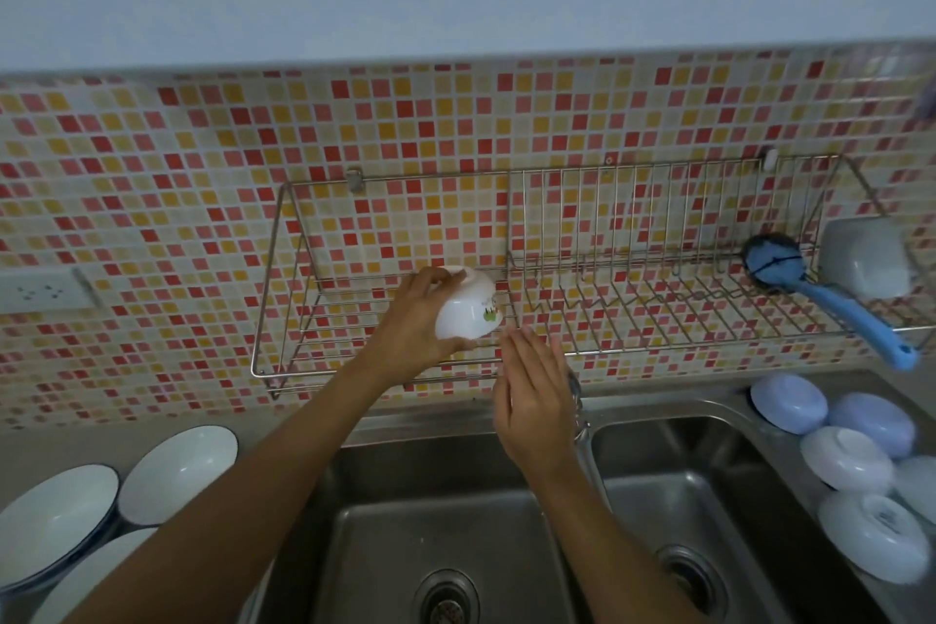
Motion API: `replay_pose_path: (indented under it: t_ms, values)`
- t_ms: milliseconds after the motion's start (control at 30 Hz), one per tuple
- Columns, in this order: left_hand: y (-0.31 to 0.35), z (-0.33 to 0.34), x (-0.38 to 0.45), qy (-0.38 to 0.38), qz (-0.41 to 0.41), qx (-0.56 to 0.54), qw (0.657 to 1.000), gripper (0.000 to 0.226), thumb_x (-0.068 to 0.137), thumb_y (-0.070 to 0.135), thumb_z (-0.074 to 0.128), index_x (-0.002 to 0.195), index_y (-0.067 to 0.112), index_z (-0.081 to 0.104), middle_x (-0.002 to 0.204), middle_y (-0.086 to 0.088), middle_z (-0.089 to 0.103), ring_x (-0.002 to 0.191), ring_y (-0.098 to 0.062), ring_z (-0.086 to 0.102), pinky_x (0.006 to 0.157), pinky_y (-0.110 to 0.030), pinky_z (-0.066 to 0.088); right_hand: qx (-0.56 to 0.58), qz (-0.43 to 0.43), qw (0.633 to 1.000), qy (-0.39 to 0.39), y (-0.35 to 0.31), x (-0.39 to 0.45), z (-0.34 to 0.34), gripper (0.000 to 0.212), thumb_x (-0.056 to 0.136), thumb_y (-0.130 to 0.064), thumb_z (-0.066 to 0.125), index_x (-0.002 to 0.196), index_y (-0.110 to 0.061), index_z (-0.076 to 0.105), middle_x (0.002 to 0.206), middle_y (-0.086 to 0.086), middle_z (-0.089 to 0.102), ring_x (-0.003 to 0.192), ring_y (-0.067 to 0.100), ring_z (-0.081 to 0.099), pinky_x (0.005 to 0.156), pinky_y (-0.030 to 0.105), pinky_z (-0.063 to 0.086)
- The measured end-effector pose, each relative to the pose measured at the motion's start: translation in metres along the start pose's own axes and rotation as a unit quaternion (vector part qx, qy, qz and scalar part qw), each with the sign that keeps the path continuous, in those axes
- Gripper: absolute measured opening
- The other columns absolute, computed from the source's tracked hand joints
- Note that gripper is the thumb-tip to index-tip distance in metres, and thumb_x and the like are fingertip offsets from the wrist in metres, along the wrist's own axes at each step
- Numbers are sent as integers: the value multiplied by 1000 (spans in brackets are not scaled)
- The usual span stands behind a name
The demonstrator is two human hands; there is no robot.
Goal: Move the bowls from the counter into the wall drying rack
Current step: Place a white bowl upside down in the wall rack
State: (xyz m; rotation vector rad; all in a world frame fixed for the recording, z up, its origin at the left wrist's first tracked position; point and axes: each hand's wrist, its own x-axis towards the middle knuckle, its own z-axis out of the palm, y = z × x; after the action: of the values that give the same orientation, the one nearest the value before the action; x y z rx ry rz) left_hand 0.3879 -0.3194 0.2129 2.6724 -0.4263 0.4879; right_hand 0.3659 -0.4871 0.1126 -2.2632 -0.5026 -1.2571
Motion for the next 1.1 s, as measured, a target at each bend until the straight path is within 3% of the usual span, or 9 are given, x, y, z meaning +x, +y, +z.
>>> replay_pose_path:
  t_ms: [400,600,833,933,1100]
  values:
    - [6,-1,2,-39,-29,-24,999,87,68,23,82,142,19,36,145,-5,35,131,-24,27,111,-42,29,-2,-3,1000,4,0,0,0,35,91,-10,54,124,-3,63,128,11,64,127,22,54,119,41,27]
    - [0,3,-2,-44,-22,-34,998,75,77,22,75,142,21,38,146,-4,35,134,-25,27,114,-43,27,-4,2,1000,10,-1,-1,1,36,86,-6,62,122,-2,64,127,11,65,125,23,55,116,43,31]
    - [-4,4,-9,-38,-13,-48,998,57,87,22,64,139,18,43,144,-5,43,131,-25,34,113,-41,29,-5,6,1000,7,-2,-1,1,35,87,-6,59,121,-2,64,126,12,65,124,24,56,114,46,34]
    - [0,5,-15,-2,-13,-51,999,51,90,29,58,139,21,44,145,-1,42,133,-21,34,114,-41,29,-4,8,1000,3,-2,-1,0,34,91,-10,54,123,-2,63,127,12,64,126,24,54,115,46,33]
    - [-7,9,-33,54,8,-32,998,41,92,36,48,129,21,56,135,0,52,128,-19,39,99,-45,48,-3,11,1000,7,-4,-2,0,38,92,-14,53,127,-2,60,131,12,61,129,24,51,117,44,29]
